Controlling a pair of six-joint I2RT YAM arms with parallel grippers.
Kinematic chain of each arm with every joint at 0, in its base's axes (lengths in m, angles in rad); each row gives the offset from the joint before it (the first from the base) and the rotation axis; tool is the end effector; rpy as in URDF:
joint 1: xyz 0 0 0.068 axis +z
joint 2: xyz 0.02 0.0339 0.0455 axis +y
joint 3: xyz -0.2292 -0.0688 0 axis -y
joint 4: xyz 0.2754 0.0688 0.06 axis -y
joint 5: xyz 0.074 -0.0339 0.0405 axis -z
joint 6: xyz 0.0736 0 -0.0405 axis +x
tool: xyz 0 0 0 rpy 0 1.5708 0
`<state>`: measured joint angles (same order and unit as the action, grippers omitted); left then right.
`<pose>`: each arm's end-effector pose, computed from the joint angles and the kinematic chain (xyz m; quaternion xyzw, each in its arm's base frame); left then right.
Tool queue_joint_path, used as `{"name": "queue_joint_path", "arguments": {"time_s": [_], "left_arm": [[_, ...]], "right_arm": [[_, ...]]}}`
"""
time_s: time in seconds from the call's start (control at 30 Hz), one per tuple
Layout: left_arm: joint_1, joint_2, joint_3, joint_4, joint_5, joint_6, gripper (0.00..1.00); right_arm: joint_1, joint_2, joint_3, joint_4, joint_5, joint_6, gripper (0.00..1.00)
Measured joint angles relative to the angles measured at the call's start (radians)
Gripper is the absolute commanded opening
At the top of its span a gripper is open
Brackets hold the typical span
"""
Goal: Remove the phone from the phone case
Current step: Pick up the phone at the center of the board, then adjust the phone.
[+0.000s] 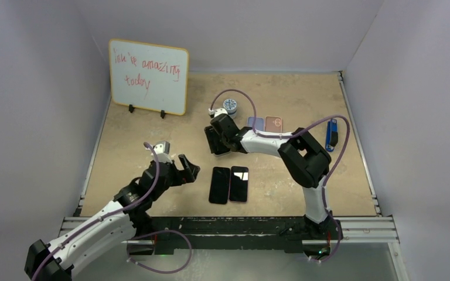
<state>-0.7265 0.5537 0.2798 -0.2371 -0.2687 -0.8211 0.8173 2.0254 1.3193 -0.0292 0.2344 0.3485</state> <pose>0.1870 -0.1401 0.1464 -0.1081 0.8509 -0.2674 0.4390 0.3389 0.3363 0.0887 -0.1647 0.8939 0.1326 0.3952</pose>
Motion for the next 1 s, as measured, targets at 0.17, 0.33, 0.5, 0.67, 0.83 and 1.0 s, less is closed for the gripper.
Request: {"name": "queue_joint_path", "arguments": {"time_s": [0.17,0.33,0.5,0.67,0.83,1.0], "left_arm": [[0.001,0.069,0.022,0.05,0.004,-0.022,0.98],[0.005,0.174,0.068,0.118,0.004,-0.044,0.98],[0.029,0.297,0.087,0.21,0.008,-0.09,0.97],[0.102,0.416,0.089,0.305,0.052,-0.148,0.94],[0.176,0.542,0.104,0.397,0.127,-0.188,0.91],[0.194,0.66,0.138,0.482,0.189,-0.204,0.85]], "right_arm": [[0.0,-0.076,-0.112,0.061,-0.091,0.016,0.29],[0.0,-0.116,-0.182,0.134,-0.18,0.038,0.22],[-0.011,-0.145,-0.243,0.204,-0.264,0.056,0.19],[-0.04,-0.154,-0.288,0.283,-0.345,0.071,0.19],[-0.063,-0.156,-0.319,0.347,-0.415,0.071,0.17],[-0.073,-0.159,-0.347,0.401,-0.458,0.071,0.16]]}}
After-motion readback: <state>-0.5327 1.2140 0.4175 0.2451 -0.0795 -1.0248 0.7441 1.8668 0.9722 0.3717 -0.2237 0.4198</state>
